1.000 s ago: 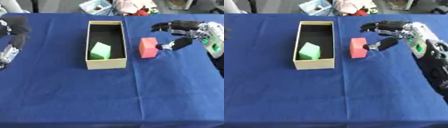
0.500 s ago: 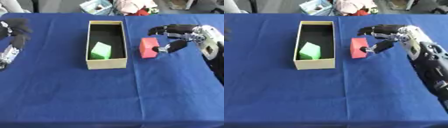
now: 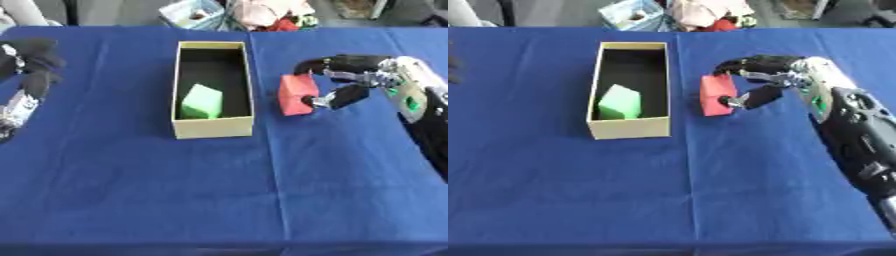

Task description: Pick up objects on the table and place them in the box.

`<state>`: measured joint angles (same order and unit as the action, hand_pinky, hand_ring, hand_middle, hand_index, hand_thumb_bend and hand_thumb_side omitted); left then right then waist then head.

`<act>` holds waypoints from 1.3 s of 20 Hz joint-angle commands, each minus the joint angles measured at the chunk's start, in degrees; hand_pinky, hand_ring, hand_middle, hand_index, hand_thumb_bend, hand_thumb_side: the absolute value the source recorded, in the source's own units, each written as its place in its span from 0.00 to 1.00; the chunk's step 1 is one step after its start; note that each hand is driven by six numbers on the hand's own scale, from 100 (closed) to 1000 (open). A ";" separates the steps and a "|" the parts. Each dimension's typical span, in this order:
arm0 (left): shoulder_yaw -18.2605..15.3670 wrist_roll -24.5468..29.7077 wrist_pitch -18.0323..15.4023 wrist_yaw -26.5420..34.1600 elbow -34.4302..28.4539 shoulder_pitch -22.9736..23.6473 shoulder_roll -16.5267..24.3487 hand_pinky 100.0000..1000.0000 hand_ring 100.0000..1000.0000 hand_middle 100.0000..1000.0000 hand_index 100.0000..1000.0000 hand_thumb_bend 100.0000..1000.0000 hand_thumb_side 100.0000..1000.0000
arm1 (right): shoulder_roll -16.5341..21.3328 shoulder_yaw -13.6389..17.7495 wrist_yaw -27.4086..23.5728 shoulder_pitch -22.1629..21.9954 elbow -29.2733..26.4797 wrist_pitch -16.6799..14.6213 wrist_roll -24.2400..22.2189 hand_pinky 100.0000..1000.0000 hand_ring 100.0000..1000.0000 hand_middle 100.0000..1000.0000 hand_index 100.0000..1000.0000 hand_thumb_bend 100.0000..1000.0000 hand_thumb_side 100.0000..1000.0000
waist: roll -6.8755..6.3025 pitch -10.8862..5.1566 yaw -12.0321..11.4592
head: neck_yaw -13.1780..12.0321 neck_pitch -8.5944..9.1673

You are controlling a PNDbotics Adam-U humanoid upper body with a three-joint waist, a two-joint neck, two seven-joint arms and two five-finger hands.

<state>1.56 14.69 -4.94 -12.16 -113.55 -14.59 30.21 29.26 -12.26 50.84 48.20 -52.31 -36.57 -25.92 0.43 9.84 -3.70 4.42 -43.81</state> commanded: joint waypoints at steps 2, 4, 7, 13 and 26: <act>-0.49 0.29 -0.17 0.01 -1.04 -0.25 0.75 0.70 0.58 0.63 0.87 0.09 0.81 | 0.76 0.63 0.65 0.83 0.11 -0.07 0.49 0.93 1.00 0.95 1.00 0.14 0.93 | -0.12 -0.73 -0.16 | 0.21 -0.31; -0.49 0.38 -0.23 0.09 -1.04 -0.27 0.68 0.70 0.58 0.63 0.87 0.09 0.81 | 1.22 0.55 0.43 0.31 -0.32 -0.24 0.69 0.92 1.00 0.93 1.00 0.13 0.92 | -0.10 -0.70 -0.19 | 0.25 -0.31; -0.48 0.55 -0.32 0.17 -1.04 -0.28 0.64 0.70 0.58 0.64 0.87 0.08 0.81 | 1.61 0.32 -0.03 -0.25 -1.04 -0.36 0.77 0.91 0.99 0.88 1.00 0.12 0.90 | -0.08 -0.67 -0.27 | 0.26 -0.31; -0.53 0.59 -0.25 0.28 -1.04 -0.16 0.49 0.70 0.58 0.64 0.87 0.05 0.83 | 1.70 0.23 -0.57 -0.54 -2.12 -0.45 1.97 0.84 0.92 0.67 0.99 0.09 0.70 | -0.01 -0.63 -0.41 | 0.19 -0.31; -0.53 0.88 -0.24 0.30 -1.04 0.10 0.31 0.71 0.59 0.64 0.87 0.00 0.85 | 1.75 0.15 -1.87 -0.47 -4.86 -0.38 9.03 0.75 0.81 0.39 0.94 0.00 0.22 | -0.02 -0.72 -0.40 | 0.16 -0.31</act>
<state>1.56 15.46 -5.15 -12.11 -113.55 -14.14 29.71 29.37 -12.38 49.78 46.80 -55.73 -37.00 -17.60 0.48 9.91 -4.02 4.52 -43.81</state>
